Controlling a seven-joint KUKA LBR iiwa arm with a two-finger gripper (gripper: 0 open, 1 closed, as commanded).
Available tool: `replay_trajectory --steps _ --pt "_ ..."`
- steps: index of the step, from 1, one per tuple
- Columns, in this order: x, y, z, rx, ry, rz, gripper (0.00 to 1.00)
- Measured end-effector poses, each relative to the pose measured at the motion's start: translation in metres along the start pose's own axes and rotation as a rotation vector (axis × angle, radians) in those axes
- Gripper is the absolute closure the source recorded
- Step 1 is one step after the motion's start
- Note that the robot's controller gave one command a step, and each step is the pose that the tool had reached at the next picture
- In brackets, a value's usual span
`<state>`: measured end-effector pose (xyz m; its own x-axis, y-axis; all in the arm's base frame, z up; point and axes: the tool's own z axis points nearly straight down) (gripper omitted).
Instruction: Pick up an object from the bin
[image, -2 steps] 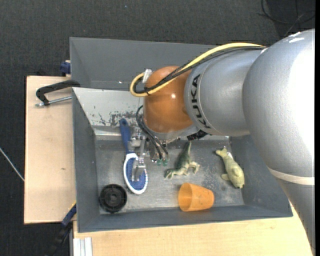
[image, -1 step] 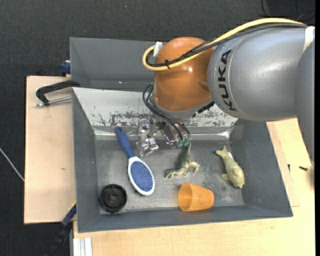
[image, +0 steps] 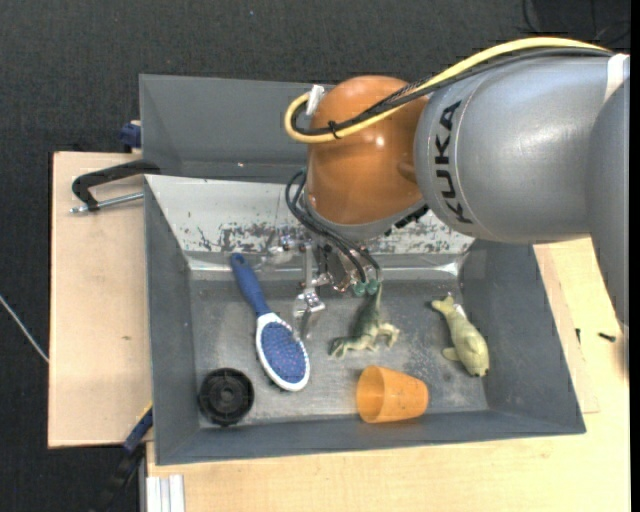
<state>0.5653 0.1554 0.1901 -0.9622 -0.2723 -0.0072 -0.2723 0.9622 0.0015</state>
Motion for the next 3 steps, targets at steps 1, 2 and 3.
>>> replay_trajectory --steps 1,2,3 --pt "0.0196 -0.0111 0.0854 0.001 -0.013 -0.337 0.0" --pt "0.0199 -0.0101 0.0887 0.002 -0.016 -0.444 0.0" --pt "0.0187 -0.0074 0.0898 0.004 -0.02 -0.748 0.0"
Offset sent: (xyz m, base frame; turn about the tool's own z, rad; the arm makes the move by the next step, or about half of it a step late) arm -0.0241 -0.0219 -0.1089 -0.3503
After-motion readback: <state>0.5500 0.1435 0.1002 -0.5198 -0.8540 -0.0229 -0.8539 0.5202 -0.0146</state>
